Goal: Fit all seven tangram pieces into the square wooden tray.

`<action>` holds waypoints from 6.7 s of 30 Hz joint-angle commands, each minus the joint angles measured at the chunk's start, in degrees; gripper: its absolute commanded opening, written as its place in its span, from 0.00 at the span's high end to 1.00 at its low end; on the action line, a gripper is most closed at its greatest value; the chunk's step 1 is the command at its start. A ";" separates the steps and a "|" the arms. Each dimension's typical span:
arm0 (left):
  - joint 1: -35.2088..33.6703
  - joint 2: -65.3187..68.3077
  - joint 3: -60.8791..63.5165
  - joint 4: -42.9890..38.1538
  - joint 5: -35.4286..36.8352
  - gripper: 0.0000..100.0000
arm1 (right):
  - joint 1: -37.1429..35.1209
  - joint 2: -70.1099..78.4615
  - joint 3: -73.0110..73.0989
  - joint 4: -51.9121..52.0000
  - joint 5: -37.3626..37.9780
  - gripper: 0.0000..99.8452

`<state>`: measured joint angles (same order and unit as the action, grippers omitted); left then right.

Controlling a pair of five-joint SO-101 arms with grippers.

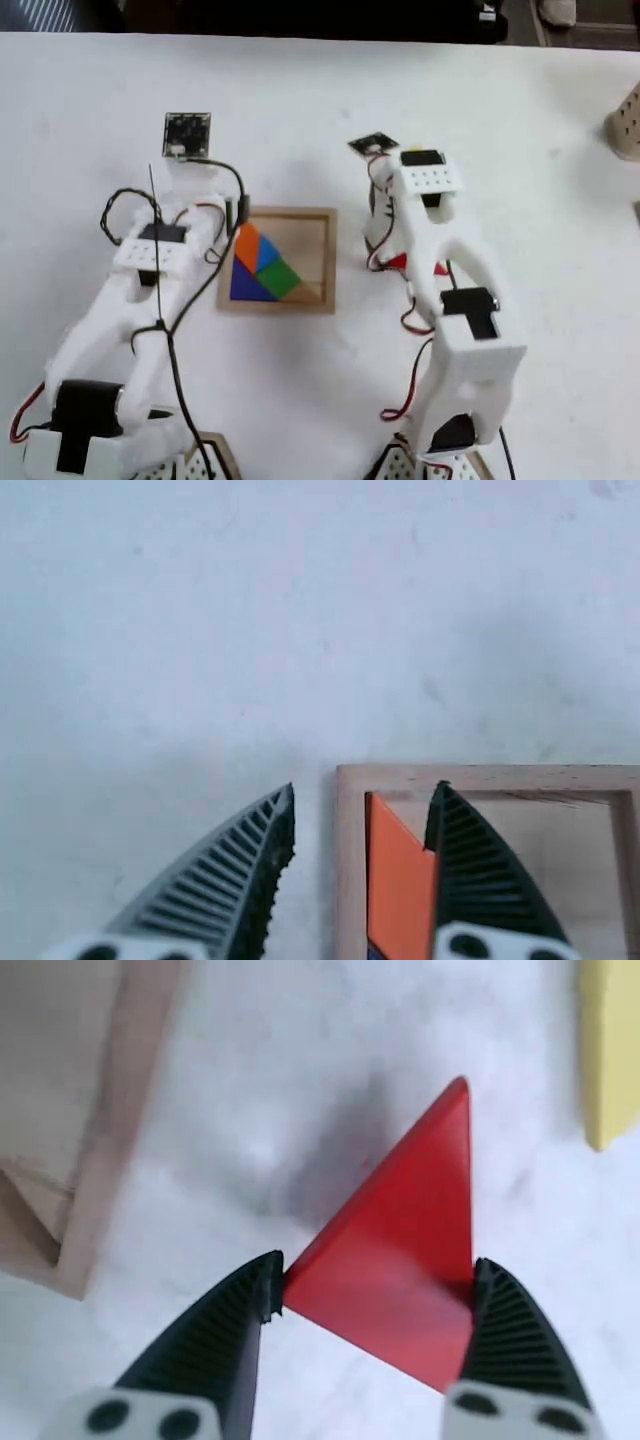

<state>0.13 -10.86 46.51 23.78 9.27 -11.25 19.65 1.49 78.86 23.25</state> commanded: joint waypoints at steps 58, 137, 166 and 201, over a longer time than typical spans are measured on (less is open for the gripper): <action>-6.11 -0.75 -4.13 -1.58 2.73 0.78 | -15.96 -29.76 24.53 -7.43 -8.70 0.98; 35.12 13.49 -11.60 5.71 2.37 0.98 | 20.26 -41.89 47.82 -19.12 -5.36 0.98; 29.14 16.75 -12.13 2.46 2.46 0.98 | 20.44 -41.89 47.91 -19.03 -5.36 0.98; 31.78 1.98 -2.29 -0.97 2.81 0.98 | 20.35 -41.89 48.79 -19.12 -5.36 0.98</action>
<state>25.98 -5.85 41.32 27.56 11.47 8.97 -20.62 50.55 60.48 17.19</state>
